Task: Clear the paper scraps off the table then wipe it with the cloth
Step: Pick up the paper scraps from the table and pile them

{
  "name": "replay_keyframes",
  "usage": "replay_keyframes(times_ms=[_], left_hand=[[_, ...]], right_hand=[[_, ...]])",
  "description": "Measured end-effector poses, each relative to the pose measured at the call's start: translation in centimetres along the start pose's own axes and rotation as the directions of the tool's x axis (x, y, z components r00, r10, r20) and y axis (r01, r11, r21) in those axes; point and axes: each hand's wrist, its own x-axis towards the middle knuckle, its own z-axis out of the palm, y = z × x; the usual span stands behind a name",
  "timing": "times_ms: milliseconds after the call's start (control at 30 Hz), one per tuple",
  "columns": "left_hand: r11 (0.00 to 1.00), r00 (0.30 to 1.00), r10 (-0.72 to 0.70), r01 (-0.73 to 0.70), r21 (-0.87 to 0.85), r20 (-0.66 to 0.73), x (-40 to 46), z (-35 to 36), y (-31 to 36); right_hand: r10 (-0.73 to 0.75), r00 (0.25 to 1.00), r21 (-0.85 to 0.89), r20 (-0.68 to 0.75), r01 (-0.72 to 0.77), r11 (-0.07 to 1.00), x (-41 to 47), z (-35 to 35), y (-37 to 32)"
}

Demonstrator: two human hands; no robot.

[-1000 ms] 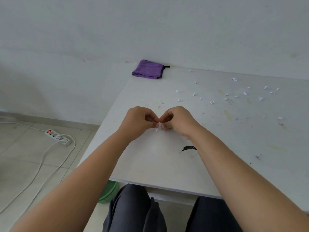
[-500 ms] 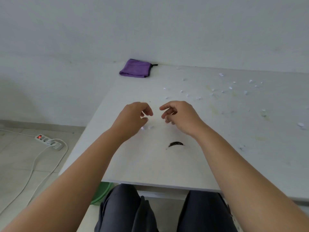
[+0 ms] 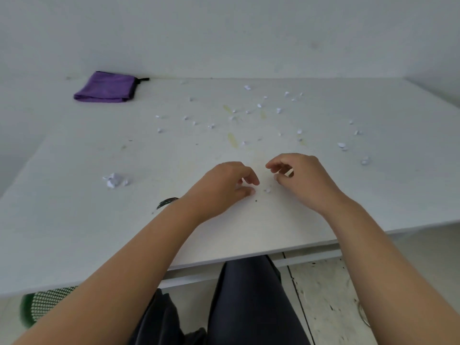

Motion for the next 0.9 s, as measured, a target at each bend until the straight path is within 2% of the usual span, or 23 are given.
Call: replay_keyframes(times_ms=[333,433,567,733,900], left_hand=[[0.997,0.999,0.049,-0.048,0.066,-0.018,2.0,1.9,1.7],[1.0,0.998,-0.005,0.005,0.0,-0.067,1.8,0.9,0.9],[0.993,0.973,-0.118,0.11,-0.049,-0.2,2.2,-2.0,-1.7],[0.976,0.928,-0.216,0.208,-0.06,-0.303,3.7,-5.2,-5.1],[0.964,0.925,-0.248,0.265,0.019,-0.287,6.6,-6.9,-7.6]], right_hand=[[-0.037,0.999,0.055,-0.025,0.038,0.998,0.3,-0.4,1.6],[-0.042,0.999,0.095,-0.025,0.044,0.994,1.2,0.3,1.2],[-0.048,0.999,0.119,-0.018,0.05,0.992,4.0,1.2,-0.1],[-0.113,0.993,-0.033,-0.028,0.112,0.993,8.8,2.8,-1.6],[-0.103,0.993,-0.234,0.059,0.114,0.966,12.1,4.2,-1.7]])
